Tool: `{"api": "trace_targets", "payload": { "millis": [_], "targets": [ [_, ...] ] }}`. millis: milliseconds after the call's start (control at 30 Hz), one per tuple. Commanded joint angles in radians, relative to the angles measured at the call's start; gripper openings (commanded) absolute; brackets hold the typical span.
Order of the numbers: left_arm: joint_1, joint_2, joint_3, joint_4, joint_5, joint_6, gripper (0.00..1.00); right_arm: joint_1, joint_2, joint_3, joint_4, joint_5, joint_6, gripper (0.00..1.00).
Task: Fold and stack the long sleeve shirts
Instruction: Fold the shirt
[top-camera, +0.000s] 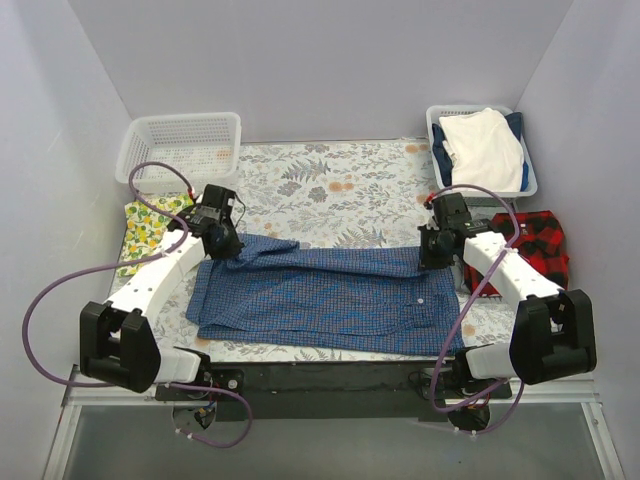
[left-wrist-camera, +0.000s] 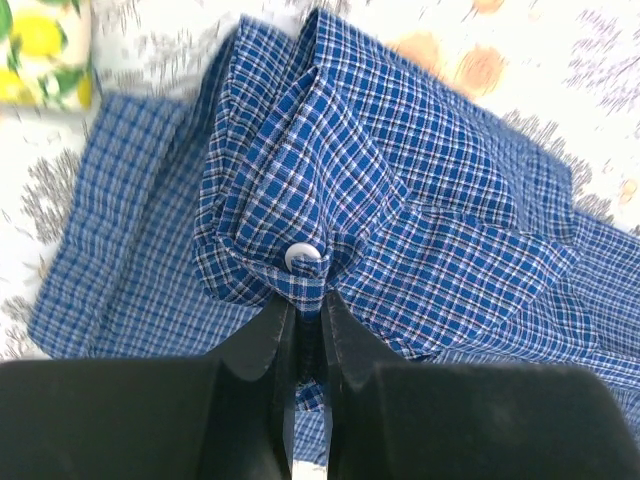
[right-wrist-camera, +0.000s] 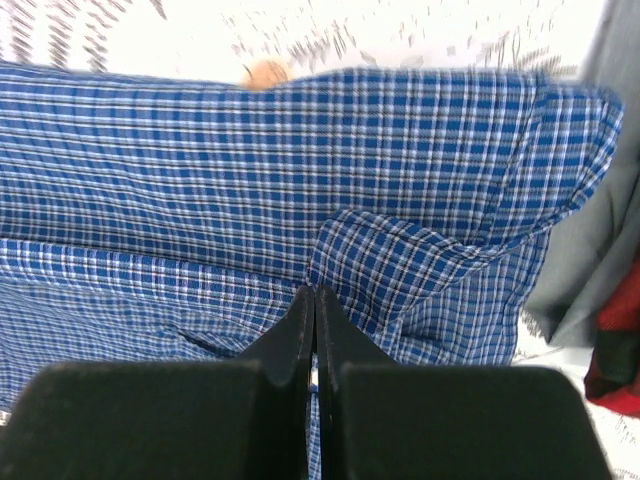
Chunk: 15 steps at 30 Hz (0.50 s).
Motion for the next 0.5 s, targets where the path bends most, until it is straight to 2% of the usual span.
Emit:
{"api": "trace_targets", "payload": {
  "millis": [0,133,267,300,333,367,400,433,467],
  "targets": [
    [0.000,-0.080,-0.077,-0.052,0.020,-0.071,0.00,0.000,-0.031,-0.042,-0.045,0.037,0.025,0.01],
    [-0.003,-0.087,-0.146,-0.061,0.049,-0.110,0.00,0.000,-0.045,-0.080,-0.048,0.017,0.025,0.01],
    [-0.003,-0.065,-0.166,-0.075,0.052,-0.148,0.07,-0.002,-0.077,-0.118,-0.061,-0.020,0.024,0.02],
    [-0.004,-0.058,-0.164,-0.098,0.046,-0.156,0.13,0.000,-0.086,-0.123,-0.068,-0.026,0.025,0.07],
    [-0.003,-0.055,-0.163,-0.110,0.038,-0.162,0.18,0.000,-0.104,-0.126,-0.073,-0.029,0.028,0.25],
    [-0.003,-0.054,-0.160,-0.115,0.032,-0.169,0.21,0.000,-0.115,-0.131,-0.074,-0.031,0.033,0.32],
    [-0.003,-0.057,-0.158,-0.113,0.024,-0.169,0.29,0.000,-0.126,-0.137,-0.085,-0.021,0.036,0.36],
    [-0.003,-0.061,-0.157,-0.115,0.012,-0.172,0.37,0.000,-0.152,-0.137,-0.088,-0.017,0.039,0.44],
    [-0.003,-0.063,-0.146,-0.118,0.000,-0.180,0.43,0.000,-0.166,-0.138,-0.090,-0.009,0.047,0.47]
  ]
}}
